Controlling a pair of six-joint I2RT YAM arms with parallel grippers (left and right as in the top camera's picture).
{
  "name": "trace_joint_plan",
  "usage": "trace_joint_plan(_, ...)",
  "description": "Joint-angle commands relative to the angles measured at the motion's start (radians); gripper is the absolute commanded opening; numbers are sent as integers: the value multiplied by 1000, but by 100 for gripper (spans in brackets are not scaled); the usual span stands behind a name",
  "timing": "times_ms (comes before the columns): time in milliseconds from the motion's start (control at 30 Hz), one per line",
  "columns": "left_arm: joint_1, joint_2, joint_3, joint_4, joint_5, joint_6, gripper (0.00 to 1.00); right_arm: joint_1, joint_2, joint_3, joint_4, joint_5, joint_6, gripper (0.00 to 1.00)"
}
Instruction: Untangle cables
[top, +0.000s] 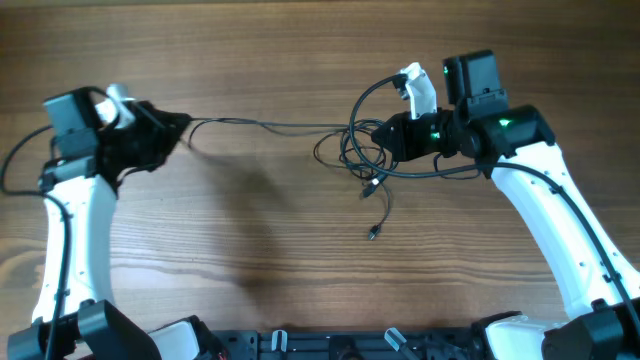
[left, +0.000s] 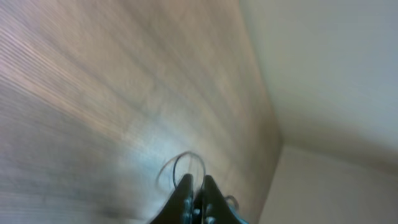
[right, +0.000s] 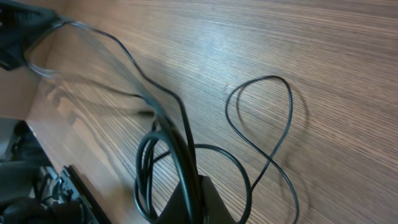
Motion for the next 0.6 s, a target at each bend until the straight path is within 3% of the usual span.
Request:
trace_joint_plan(0,78,-19,2,25,14,23,21,-17,-3,4,-3,49,-6,4)
trace_joint_plan(33,74,-19,2,19,34,23,39,-17,-3,4,0,40,-7,4)
trace_joint_plan(67,55,-19,2,3,64,24,52,-17,-3,4,8,-13,-27,4)
trace_joint_plan(100,29,-19,2,-19,73,27,57,-17,-3,4,19,-117,-89,4)
trace_joint_plan(167,-52,-19,2,-74,85,72,57,-17,-3,4,68,-397,-185,4)
trace_joint_plan(233,-170,-19,2,-108,123,149,55,-17,-3,4,146,-515,-175,4)
trace_joint_plan(367,-404,-19,2,-66,260,290,55,-17,-3,4,378,-505,50,4)
trace_joint_plan(467,-481,-19,2,12,341,284,56,-17,-3,4,417,-436,138,4)
trace_joint_plan(567,-513,-19,2,73,354,163,56,-17,-2,3,410,-404,151,4)
